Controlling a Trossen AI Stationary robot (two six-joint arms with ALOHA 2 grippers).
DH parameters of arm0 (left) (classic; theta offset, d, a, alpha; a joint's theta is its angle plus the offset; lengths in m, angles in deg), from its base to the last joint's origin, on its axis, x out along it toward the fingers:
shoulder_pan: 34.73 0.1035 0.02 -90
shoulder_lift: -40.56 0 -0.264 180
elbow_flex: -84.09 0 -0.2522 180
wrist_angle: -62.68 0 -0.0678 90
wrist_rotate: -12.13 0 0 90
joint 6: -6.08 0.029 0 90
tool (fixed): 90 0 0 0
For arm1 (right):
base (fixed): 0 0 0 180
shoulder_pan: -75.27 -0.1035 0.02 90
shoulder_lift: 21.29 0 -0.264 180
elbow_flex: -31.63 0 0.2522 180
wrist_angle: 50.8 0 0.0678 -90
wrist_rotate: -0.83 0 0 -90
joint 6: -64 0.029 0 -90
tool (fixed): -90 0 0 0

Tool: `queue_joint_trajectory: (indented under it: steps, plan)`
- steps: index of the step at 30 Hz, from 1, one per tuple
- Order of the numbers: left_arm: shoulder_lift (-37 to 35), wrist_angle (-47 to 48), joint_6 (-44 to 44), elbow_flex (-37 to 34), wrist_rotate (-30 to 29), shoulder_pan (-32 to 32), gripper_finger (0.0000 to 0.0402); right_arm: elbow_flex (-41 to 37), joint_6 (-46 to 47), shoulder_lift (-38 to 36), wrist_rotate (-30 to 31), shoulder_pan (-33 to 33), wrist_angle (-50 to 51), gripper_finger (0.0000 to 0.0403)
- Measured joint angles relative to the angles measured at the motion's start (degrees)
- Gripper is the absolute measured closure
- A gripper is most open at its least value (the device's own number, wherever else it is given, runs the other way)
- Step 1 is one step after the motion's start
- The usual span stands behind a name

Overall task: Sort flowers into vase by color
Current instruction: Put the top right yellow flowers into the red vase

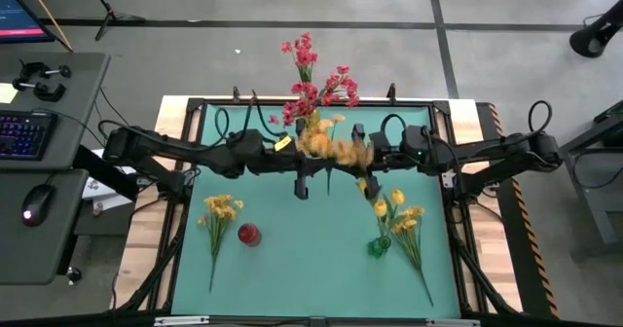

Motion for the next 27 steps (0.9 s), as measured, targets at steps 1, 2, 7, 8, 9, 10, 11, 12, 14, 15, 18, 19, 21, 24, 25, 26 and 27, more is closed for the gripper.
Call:
queue_joint_trajectory:
  steps: [1, 2, 7, 8, 9, 10, 11, 12, 14, 15, 18, 19, 21, 24, 25, 26, 27]
  plan:
    - [-0.3, 0.8, 0.0, 0.1, 0.0, 0.1, 0.0384, 0.0, -0.4, -0.1, 0.8, 0.0, 0.1, 0.0383]
    - [-0.7, 2.0, 0.2, 0.2, -0.1, 0.2, 0.0386, 0.0, -0.9, -0.4, 1.9, -0.1, 0.4, 0.0372]
    - [-5.4, 11.6, 2.1, 0.1, -2.8, 0.3, 0.0397, -0.1, -2.6, -2.4, 6.6, -0.1, 2.4, 0.0293]
    - [-7.0, 13.4, 3.0, 0.1, -4.0, 0.2, 0.0397, -0.1, -3.3, -3.2, 6.8, -0.1, 2.5, 0.0276]
    - [-8.8, 15.9, 4.0, 0.1, -5.9, 0.2, 0.0397, 0.0, -4.3, -3.9, 6.8, -0.1, 2.8, 0.026]
    - [-10.5, 17.9, 5.0, 0.1, -7.7, 0.0, 0.0398, 0.0, -5.3, -4.5, 6.8, -0.1, 3.4, 0.0245]
    - [-12.3, 19.5, 5.7, 0.1, -9.6, -0.3, 0.0398, 0.0, -6.0, -5.1, 6.9, -0.1, 4.3, 0.0231]
    - [-14.4, 21.9, 6.4, 0.1, -11.5, -0.5, 0.0399, 0.0, -6.6, -5.6, 7.1, -0.1, 5.0, 0.0218]
    - [-18.5, 25.7, 7.4, 0.1, -14.8, -1.2, 0.0399, 0.0, -6.7, -7.0, 8.0, -0.1, 5.2, 0.0199]
    - [-20.5, 27.8, 7.5, 0.1, -16.3, -1.7, 0.04, 0.0, -6.7, -7.9, 8.7, -0.1, 5.5, 0.0192]
    - [-26.5, 34.4, 6.4, 0.1, -18.8, -4.6, 0.04, 0.0, -7.1, -10.0, 9.8, -0.1, 6.6, 0.0178]
    - [-28.1, 36.2, 5.3, 0.1, -19.0, -5.8, 0.04, 0.0, -7.2, -10.6, 9.9, -0.1, 7.3, 0.0176]
    - [-31.0, 38.8, 2.8, -0.7, -19.1, -8.7, 0.0401, 0.0, -7.4, -11.9, 10.6, -0.1, 8.3, 0.0175]
    - [-34.0, 38.5, -0.3, -4.9, -20.3, -14.1, 0.0401, 0.0, -9.1, -13.7, 11.9, -0.1, 9.0, 0.0174]
    - [-34.6, 38.0, -1.4, -6.8, -21.6, -16.1, 0.0401, 0.0, -9.6, -14.0, 12.1, -0.1, 9.4, 0.0174]
    - [-34.9, 37.5, -2.2, -8.9, -23.1, -18.1, 0.0401, 0.0, -9.7, -14.3, 12.3, -0.1, 10.1, 0.0174]
    - [-35.1, 36.4, -2.8, -11.2, -25.1, -20.0, 0.0401, 0.0, -9.7, -14.5, 12.3, -0.1, 10.4, 0.0174]
